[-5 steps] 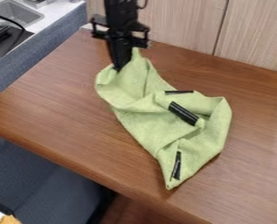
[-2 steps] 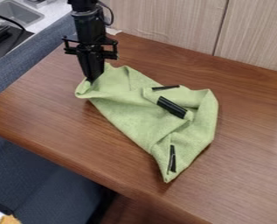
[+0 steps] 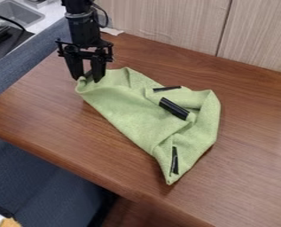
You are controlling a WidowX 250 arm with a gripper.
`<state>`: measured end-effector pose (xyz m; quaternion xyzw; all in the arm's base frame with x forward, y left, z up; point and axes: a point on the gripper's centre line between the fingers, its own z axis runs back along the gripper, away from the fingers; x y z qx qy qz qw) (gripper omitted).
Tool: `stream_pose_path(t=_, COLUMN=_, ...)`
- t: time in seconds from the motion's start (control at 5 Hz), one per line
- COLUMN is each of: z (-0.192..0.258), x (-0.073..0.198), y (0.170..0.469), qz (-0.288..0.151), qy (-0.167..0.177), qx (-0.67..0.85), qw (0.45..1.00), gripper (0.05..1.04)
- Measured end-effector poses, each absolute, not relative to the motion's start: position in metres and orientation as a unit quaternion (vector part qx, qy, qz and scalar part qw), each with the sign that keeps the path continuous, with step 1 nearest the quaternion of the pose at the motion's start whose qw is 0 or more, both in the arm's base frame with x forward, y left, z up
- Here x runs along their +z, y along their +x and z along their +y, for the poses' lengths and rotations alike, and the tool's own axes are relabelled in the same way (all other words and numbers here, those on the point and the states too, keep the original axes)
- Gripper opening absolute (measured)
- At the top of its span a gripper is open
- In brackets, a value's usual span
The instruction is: Unfold the cloth from right to left.
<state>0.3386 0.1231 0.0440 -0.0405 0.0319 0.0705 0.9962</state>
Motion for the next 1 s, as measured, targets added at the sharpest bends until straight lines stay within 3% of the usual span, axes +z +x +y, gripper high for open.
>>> stream_pose_path(t=0.2, z=0.122, x=0.041, y=0.335, qz=0.038, qy=-0.042, qx=0.076, qw=0.995, gripper=1.008)
stream_pose_path(t=0.6, z=0.126, x=0.092, y=0.336, qz=-0.016, qy=-0.014, qx=0.082, qw=0.996, gripper=1.001)
stream_pose_path(t=1.0, z=0.129, x=0.102, y=0.33, qz=-0.037, qy=-0.034, qx=0.109, qw=0.993, gripper=1.001)
